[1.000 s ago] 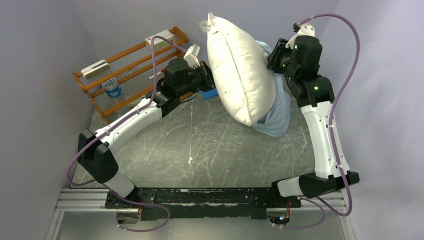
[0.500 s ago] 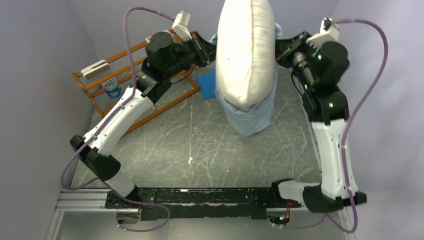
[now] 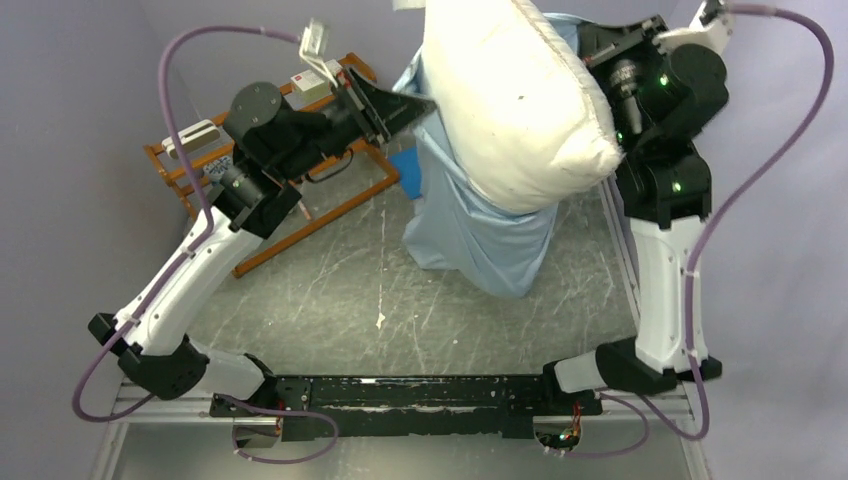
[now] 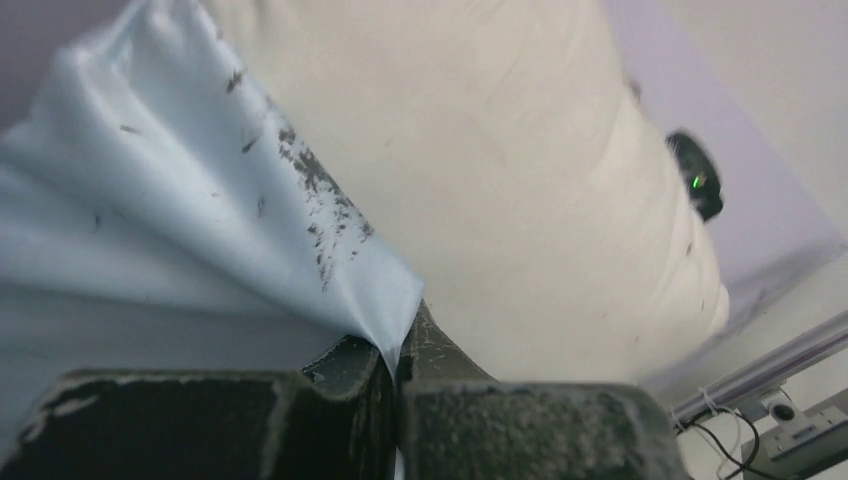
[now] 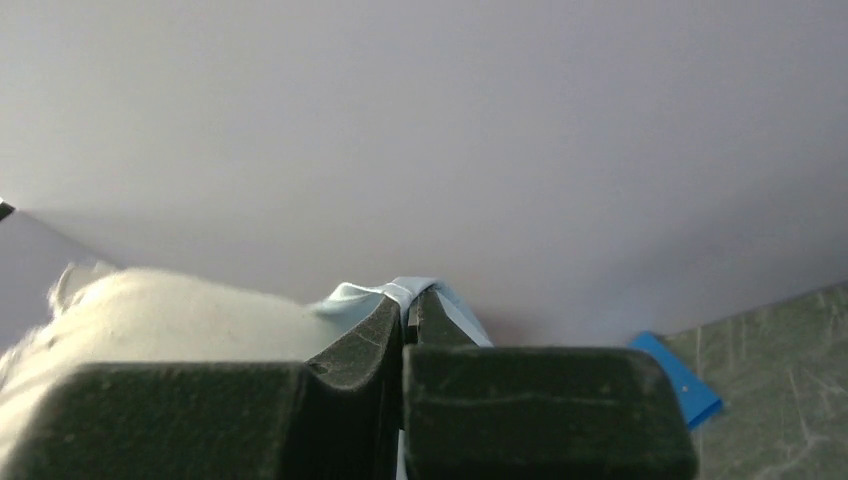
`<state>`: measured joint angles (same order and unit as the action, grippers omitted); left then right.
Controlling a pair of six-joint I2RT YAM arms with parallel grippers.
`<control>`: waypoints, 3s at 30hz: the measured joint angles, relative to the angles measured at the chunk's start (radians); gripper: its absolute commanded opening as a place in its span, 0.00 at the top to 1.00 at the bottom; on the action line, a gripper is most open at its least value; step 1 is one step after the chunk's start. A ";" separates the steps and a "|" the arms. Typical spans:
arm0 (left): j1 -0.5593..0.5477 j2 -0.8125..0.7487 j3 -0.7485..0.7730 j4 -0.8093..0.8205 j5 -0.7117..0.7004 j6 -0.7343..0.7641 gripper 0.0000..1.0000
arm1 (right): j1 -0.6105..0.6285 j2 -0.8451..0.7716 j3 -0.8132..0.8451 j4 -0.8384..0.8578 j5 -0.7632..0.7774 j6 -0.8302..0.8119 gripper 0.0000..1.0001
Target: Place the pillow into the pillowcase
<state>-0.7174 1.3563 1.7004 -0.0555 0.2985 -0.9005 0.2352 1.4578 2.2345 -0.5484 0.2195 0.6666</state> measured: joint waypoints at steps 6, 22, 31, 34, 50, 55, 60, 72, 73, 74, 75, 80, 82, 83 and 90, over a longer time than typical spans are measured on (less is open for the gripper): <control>0.003 0.145 0.292 -0.046 -0.014 0.026 0.95 | -0.001 -0.334 -0.421 0.211 -0.099 0.166 1.00; -0.012 -0.018 -0.093 0.138 0.049 -0.140 0.95 | 0.000 -0.072 -0.172 0.253 -0.053 0.305 1.00; 0.025 0.167 0.301 -0.046 -0.014 -0.017 0.95 | 0.000 -0.355 -0.620 0.595 -0.231 0.602 1.00; 0.039 0.102 0.168 0.041 -0.006 -0.064 0.95 | 0.000 -0.288 -0.542 0.571 -0.214 0.613 1.00; 0.064 0.160 0.231 -0.045 0.027 -0.030 0.95 | 0.002 -0.165 -0.307 0.306 -0.094 0.368 1.00; 0.132 0.316 0.420 -0.106 0.047 -0.061 0.95 | 0.002 -0.258 -0.436 0.306 -0.164 0.372 1.00; 0.084 0.206 0.168 0.049 0.076 -0.173 0.95 | 0.001 0.103 0.127 0.148 -0.130 0.313 1.00; 0.056 0.198 0.422 -0.039 0.027 -0.087 0.95 | -0.189 -0.122 -0.463 0.436 -0.268 0.654 1.00; 0.088 0.213 0.428 -0.030 0.029 -0.103 0.95 | -0.191 -0.172 -0.513 0.462 -0.275 0.681 1.00; 0.116 0.224 0.417 -0.019 0.031 -0.121 0.95 | -0.191 -0.214 -0.548 0.481 -0.283 0.710 1.00; 0.132 0.229 0.400 -0.014 0.031 -0.138 0.95 | -0.190 -0.244 -0.566 0.495 -0.288 0.732 1.00; 0.126 0.229 0.267 0.061 0.071 -0.232 0.95 | -0.185 -0.245 -0.461 0.492 -0.245 0.793 1.00; 0.075 0.208 0.224 0.088 0.059 -0.233 0.95 | -0.186 -0.170 -0.328 0.486 -0.199 0.794 1.00; 0.032 0.193 0.210 0.091 0.044 -0.222 0.95 | -0.187 -0.135 -0.275 0.496 -0.174 0.798 1.00; -0.108 0.167 0.291 0.063 0.055 -0.158 0.95 | -0.192 -0.138 -0.364 0.562 -0.183 0.836 1.00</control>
<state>-0.8253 1.5234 1.9915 0.0071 0.3531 -1.0584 0.0429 1.3193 1.8706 0.0139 0.0360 1.5024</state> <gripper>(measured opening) 0.052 0.007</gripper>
